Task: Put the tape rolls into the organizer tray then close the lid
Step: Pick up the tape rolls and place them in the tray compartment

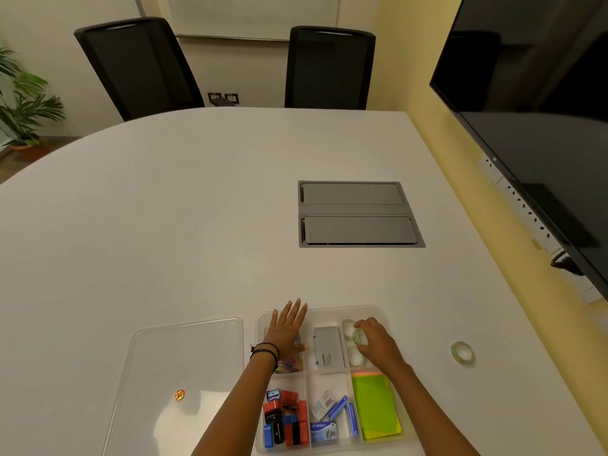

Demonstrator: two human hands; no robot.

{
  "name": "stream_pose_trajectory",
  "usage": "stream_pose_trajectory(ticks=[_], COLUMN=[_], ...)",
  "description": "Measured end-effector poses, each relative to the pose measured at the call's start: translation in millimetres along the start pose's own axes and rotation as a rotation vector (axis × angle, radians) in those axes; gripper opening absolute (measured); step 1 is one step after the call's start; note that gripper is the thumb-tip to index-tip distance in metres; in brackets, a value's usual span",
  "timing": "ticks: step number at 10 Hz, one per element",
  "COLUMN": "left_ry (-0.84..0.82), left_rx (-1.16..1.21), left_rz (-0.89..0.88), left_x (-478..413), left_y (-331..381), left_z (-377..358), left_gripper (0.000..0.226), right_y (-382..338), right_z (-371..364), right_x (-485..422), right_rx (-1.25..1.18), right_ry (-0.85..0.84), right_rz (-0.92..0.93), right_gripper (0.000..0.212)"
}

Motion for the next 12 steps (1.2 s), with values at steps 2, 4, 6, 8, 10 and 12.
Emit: stream_pose_trajectory(ticks=[2,4,6,8,10,12], left_ry=[0.003,0.011,0.008,0.008,0.000,0.000], left_rx=[0.012,0.021,0.037,0.034,0.025,0.015], left_rz=[-0.006,-0.012,-0.010,-0.007,-0.002,0.000], left_x=[-0.7,-1.1,-1.9,-0.5,-0.7,-0.6], left_y=[-0.3,0.2,-0.5,-0.1,-0.5,0.1], left_z=[-0.7,-0.2,-1.3,-0.3,-0.8,-0.4], left_gripper=[0.091,0.091,0.092,0.092,0.092,0.092], right_y=[-1.5,43.3,132.6,185.5,192.3,175.8], right_z=[22.4,75.7,81.0,68.8,54.2,48.0], right_x=[9.8,31.4,48.6,65.3,72.6,79.5], right_rx=[-0.283,-0.397,-0.217,-0.148,-0.197,-0.149], right_ry=[0.114,0.545,0.504,0.290,0.334,0.400], right_rz=[0.102,-0.033,-0.470,-0.671,-0.629,-0.568], right_gripper=[0.030,0.031,0.046,0.062,0.056,0.044])
Point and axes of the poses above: each hand's wrist, its own x-axis away from the middle knuckle, its own z-axis out of the back of the hand, y = z × x, the point moved 7 cm from there along -x, towards the middle knuckle, and after that the axes turned 1 degree about x, right-handed, at the moved point
